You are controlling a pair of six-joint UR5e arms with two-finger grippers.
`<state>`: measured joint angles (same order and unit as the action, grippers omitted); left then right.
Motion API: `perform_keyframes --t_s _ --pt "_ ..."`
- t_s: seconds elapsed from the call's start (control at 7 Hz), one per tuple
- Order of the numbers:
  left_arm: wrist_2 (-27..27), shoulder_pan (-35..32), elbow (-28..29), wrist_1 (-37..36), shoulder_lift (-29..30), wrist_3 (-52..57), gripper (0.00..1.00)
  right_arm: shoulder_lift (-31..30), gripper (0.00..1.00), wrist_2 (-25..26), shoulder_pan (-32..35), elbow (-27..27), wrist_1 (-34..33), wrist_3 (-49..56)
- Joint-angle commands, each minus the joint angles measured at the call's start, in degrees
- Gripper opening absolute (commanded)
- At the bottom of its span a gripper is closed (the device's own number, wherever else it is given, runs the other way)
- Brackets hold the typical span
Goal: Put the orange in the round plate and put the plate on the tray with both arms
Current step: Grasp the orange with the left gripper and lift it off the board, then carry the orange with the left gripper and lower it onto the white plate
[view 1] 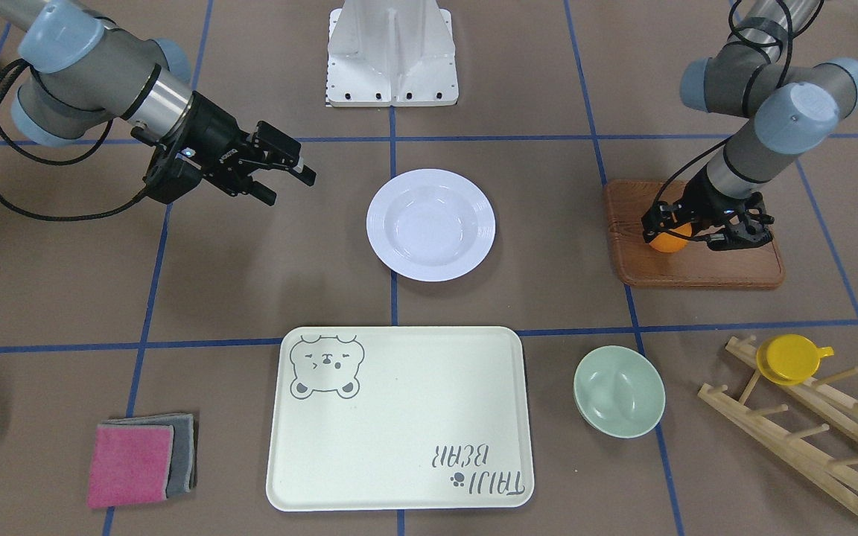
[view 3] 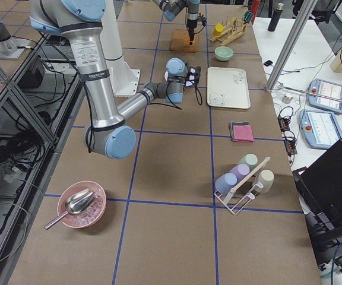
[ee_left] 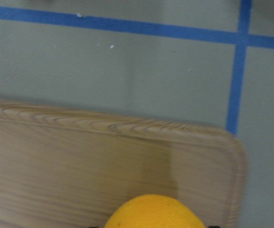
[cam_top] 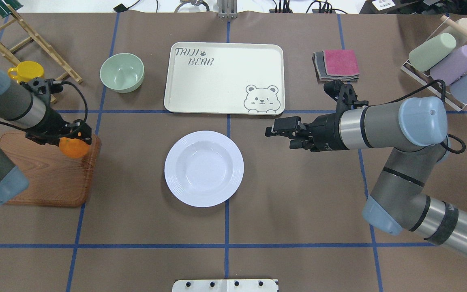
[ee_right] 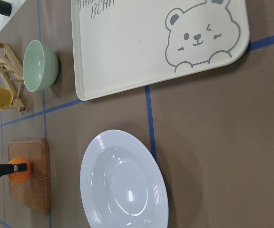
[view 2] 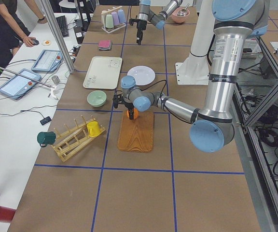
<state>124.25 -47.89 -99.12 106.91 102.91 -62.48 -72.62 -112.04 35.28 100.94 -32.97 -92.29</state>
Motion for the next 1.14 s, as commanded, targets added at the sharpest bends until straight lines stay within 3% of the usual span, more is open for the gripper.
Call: perform_keyframes --t_s 0.0,0.29,0.57,0.71,1.0 --pt "-0.41 4.09 -3.87 -14.91 11.99 -6.05 0.71 0.11 1.00 9.67 -4.93 -0.21 0.01 -0.17" --pt "-0.76 7.70 -3.10 -17.09 17.83 -11.42 0.72 0.20 1.00 12.89 -6.89 -2.49 3.77 -0.61" --pt "-5.65 12.35 -0.57 -16.48 21.25 -15.10 0.72 0.64 1.00 13.25 -7.86 -8.44 14.02 -5.16" --pt "-6.03 13.94 2.85 -16.47 24.67 -16.26 0.72 0.73 1.00 13.33 -7.95 -9.43 15.20 -5.44" --pt "-7.09 14.75 5.85 -11.32 24.89 -16.36 0.73 1.51 0.99 13.42 -8.21 -9.97 15.30 -7.46"
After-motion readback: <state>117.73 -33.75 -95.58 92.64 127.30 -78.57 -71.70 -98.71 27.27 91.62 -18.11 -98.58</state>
